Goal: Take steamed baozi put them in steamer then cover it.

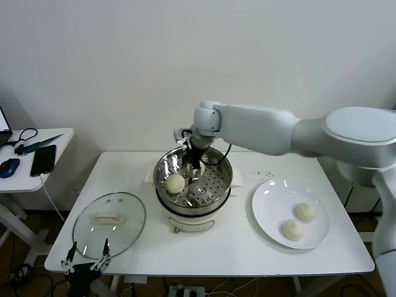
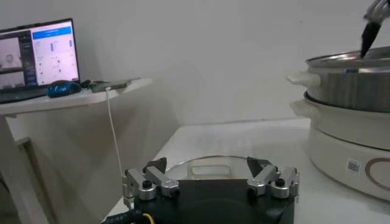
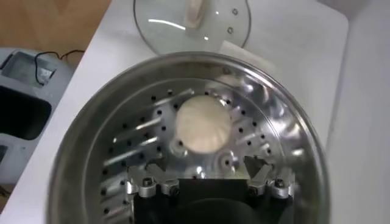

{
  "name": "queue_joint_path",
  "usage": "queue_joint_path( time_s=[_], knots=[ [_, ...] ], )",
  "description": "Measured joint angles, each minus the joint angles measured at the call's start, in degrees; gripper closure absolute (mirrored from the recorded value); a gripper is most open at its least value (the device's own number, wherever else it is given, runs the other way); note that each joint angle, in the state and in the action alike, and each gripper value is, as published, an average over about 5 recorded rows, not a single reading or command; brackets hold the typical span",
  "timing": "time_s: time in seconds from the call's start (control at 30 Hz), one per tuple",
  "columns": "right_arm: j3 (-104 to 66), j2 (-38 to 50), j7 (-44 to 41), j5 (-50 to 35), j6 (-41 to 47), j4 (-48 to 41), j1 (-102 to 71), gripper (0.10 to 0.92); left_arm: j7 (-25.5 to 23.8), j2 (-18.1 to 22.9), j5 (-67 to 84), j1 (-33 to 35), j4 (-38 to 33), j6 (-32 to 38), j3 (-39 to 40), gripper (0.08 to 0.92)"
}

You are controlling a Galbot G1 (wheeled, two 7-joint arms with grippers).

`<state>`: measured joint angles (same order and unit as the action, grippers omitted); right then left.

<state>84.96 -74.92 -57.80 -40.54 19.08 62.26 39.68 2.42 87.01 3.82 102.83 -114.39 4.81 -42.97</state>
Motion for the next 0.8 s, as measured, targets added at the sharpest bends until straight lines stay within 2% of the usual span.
queue_joint_path(
  time_s=[0.33,0.8],
  knots=[
    [2.43,14.46,-2.43,1.12,-1.07,8.84,5.44,0.203,-0.22,0.79,-1.19,-0.73,-0.45,-0.51,0.66,0.177],
    [-2.12,34.66,-3.84,17.49,-1.75,17.27,-5.74,0.203,-0.24,0.96,-1.94,-0.59,-0.68,-0.94,0.13,0.177]
  ],
)
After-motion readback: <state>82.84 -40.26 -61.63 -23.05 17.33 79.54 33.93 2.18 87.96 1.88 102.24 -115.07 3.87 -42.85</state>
